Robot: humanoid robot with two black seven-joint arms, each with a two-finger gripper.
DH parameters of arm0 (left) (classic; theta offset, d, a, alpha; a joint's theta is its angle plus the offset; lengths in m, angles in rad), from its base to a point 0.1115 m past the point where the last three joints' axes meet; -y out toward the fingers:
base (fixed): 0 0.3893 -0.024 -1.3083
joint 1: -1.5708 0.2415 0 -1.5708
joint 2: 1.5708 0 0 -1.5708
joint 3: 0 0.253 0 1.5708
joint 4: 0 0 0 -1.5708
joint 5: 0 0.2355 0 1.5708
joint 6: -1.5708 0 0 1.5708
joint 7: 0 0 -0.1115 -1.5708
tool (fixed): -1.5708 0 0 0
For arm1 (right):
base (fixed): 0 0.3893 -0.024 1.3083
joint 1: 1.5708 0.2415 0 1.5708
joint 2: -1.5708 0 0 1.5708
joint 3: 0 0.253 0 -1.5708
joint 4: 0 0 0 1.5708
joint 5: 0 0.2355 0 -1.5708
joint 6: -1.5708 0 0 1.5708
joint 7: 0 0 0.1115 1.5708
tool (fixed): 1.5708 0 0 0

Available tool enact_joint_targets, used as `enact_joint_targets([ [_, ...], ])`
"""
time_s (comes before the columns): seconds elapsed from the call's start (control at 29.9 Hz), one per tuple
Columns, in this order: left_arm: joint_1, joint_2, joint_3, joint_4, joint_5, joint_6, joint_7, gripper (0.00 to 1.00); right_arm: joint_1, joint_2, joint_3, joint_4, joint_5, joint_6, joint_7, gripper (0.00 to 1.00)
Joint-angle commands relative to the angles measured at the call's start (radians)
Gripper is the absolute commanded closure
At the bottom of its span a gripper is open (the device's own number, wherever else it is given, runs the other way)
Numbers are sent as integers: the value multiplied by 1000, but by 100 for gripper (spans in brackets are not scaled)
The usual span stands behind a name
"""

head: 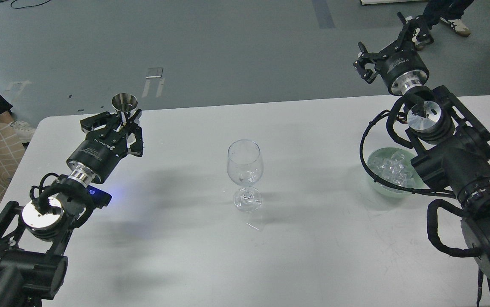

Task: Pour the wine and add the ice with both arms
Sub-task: 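Carry the jigger with the left gripper toward the wine glass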

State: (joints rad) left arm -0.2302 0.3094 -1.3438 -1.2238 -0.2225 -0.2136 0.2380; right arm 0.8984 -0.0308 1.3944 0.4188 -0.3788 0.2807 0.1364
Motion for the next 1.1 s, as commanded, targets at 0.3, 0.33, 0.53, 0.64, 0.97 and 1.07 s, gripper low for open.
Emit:
enact_joint_targets([
  [0.3, -6, 17, 61, -117, 0, 42, 4, 100, -4, 0, 0, -2, 0, 0, 0, 0],
  [0.33, -6, 20, 72, -124, 0, 42, 4, 100, -7, 0, 0, -2, 0, 0, 0, 0],
  [0.53, -11, 19, 92, -132, 2, 45, 3, 100, -6, 0, 0, 0, 0, 0, 0, 0],
  [0.64, -11, 19, 94, -134, 2, 46, 4, 100, -7, 0, 0, 0, 0, 0, 0, 0],
  [0.97, -1, 11, 95, -171, 2, 83, -13, 100, -7, 0, 0, 0, 0, 0, 0, 0],
  [1.07, 0, 11, 94, -174, 3, 85, -14, 99, -7, 0, 0, 0, 0, 0, 0, 0],
])
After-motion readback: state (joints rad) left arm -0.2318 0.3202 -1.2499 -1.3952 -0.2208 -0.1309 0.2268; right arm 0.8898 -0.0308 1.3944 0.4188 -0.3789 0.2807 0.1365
